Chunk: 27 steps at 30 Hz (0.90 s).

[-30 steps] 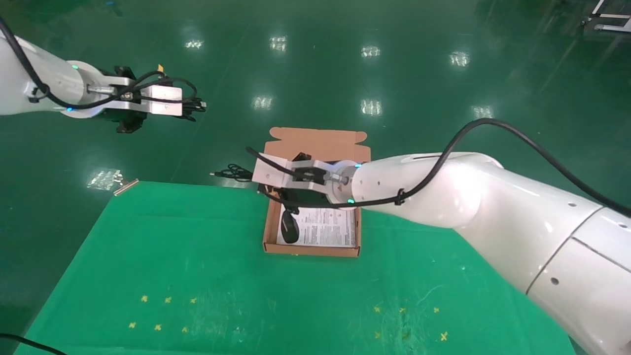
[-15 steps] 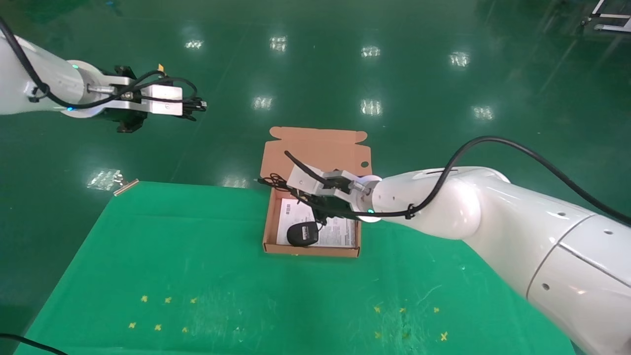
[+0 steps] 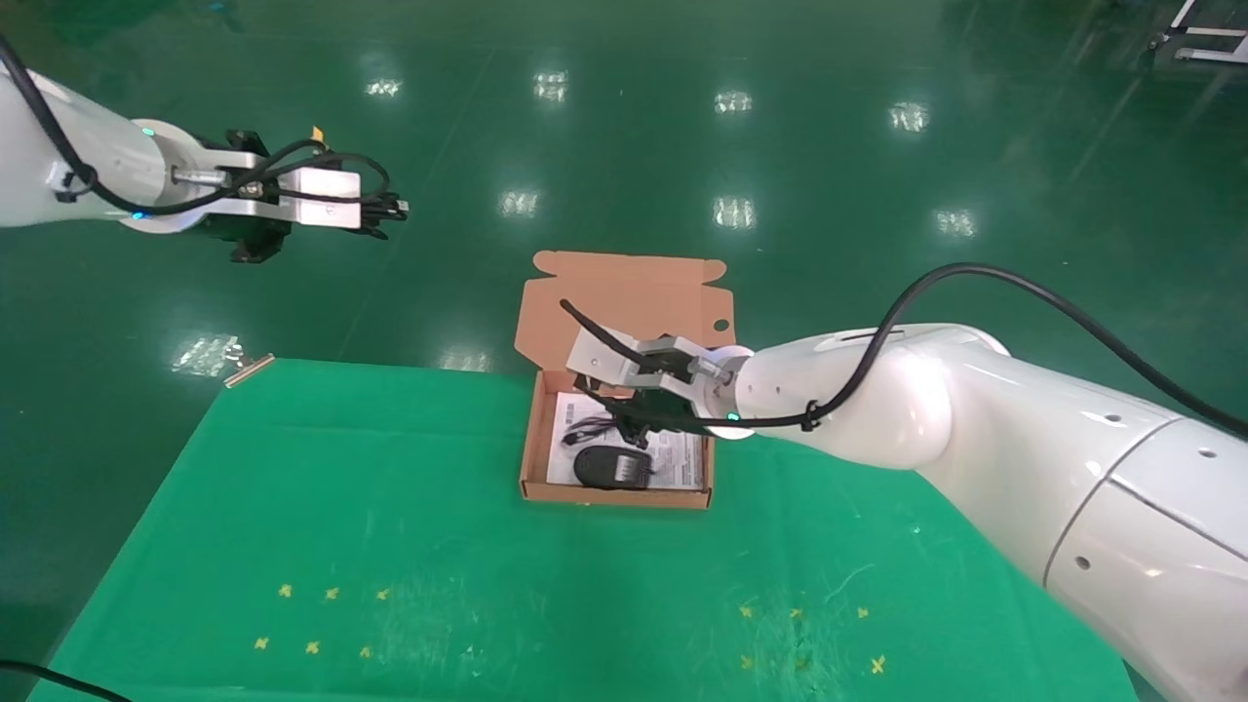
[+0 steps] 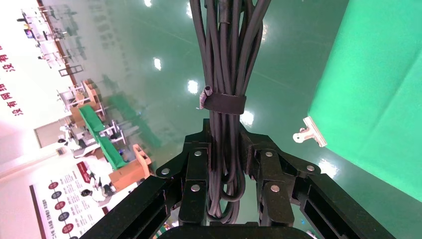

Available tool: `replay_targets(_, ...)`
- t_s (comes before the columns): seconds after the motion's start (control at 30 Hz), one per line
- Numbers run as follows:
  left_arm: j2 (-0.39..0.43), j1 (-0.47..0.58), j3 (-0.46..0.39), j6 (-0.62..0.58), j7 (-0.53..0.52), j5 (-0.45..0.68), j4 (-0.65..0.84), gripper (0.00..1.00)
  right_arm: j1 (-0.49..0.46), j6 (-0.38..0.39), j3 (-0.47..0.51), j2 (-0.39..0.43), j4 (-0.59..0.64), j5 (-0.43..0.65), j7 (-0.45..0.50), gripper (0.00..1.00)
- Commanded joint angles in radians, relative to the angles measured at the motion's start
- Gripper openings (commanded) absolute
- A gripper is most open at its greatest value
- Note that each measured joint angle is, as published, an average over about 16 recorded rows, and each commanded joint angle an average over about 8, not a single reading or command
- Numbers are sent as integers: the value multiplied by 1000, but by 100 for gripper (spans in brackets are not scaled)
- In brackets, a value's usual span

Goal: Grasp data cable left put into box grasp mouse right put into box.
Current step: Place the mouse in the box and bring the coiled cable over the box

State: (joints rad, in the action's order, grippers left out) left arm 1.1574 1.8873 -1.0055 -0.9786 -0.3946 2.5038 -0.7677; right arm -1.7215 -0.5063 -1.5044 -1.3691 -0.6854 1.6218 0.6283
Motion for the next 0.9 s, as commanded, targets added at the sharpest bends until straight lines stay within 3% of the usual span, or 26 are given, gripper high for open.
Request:
replay_targets(0.03, 0, 0, 0, 0, 0, 0, 0, 0, 0, 0, 2, 0, 1, 0, -1, 100)
replay_targets(0.37, 31, -46, 7, 60, 13, -39, -5, 0, -38, 22, 13, 67, -26, 9, 8, 100)
replay_targets(0.9, 196, -206, -16, 373, 180, -171, 163, 0, -179, -10, 3, 276, -117, 104, 59, 100)
